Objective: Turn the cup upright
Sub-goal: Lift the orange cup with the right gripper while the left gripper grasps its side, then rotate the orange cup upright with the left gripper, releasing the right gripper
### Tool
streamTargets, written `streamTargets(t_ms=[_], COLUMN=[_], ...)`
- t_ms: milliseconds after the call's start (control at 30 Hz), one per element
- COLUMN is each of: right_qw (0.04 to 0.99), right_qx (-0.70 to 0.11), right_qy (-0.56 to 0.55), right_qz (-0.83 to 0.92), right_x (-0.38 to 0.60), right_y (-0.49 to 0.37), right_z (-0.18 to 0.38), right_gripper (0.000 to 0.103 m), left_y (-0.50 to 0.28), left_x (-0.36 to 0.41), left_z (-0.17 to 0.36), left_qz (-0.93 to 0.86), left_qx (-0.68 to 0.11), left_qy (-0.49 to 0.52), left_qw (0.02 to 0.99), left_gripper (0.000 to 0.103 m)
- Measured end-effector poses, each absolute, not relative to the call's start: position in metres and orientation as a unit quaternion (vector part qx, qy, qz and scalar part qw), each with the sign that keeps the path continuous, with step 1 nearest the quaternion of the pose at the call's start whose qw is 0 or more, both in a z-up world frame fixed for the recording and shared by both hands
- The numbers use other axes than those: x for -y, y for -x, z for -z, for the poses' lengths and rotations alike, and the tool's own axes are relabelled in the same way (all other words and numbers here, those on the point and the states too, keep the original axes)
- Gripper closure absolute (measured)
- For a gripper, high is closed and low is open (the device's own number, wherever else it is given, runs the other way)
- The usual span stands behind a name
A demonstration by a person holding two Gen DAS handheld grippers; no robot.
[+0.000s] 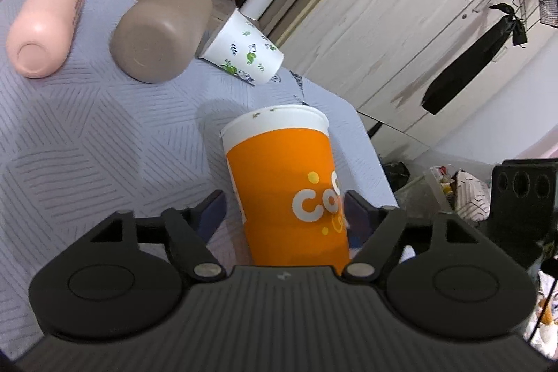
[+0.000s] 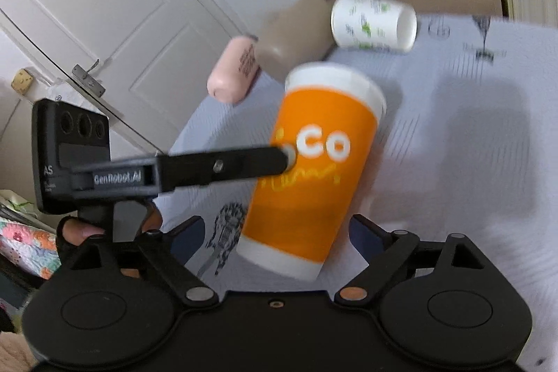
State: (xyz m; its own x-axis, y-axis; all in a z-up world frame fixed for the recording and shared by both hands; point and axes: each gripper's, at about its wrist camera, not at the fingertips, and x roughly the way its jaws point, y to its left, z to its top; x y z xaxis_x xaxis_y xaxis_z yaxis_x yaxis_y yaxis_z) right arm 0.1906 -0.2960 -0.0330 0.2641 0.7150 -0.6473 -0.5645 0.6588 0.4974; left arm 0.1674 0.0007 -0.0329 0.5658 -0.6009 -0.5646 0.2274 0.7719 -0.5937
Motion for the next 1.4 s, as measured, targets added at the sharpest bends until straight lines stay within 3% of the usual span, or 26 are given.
streamTargets(t_ms=[533, 633, 767, 1033, 1400], right_qw=[0.807, 0.809, 0.804, 0.836, 0.868], right_qx=[-0.460, -0.456, -0.439, -0.375, -0.286], right_qy=[-0.055, -0.050, -0.043, -0.002, 0.050], right_qz=[-0.366, -0.368, -0.399, -0.401, -0.404], right_x=[0.290, 0.290, 0.287, 0.284, 0.273], right_y=[-0.214, -0.212, -0.200, -0.170, -0.136], right_z=[0.043, 0.042, 0.037, 0.017, 0.000], right_gripper=[0.011, 0.016, 0.021, 0.031, 0.031], left_y=[-0.194, -0.191, -0.181, -0.153, -0.124], left_x=[0.014, 0.019, 0.024, 0.016, 0.010], left_z=[0.054, 0.053, 0.043, 0.020, -0.006], left_qz=[0.267, 0.266, 0.270, 0.273, 0.269], left_qx=[-0.438, -0.433, -0.413, -0.363, -0.289], left_qy=[0.256, 0.251, 0.216, 0.195, 0.145], left_qw=[0.819, 0.824, 0.843, 0.869, 0.907], left_gripper=[0.020, 0.023, 0.029, 0.030, 0.030])
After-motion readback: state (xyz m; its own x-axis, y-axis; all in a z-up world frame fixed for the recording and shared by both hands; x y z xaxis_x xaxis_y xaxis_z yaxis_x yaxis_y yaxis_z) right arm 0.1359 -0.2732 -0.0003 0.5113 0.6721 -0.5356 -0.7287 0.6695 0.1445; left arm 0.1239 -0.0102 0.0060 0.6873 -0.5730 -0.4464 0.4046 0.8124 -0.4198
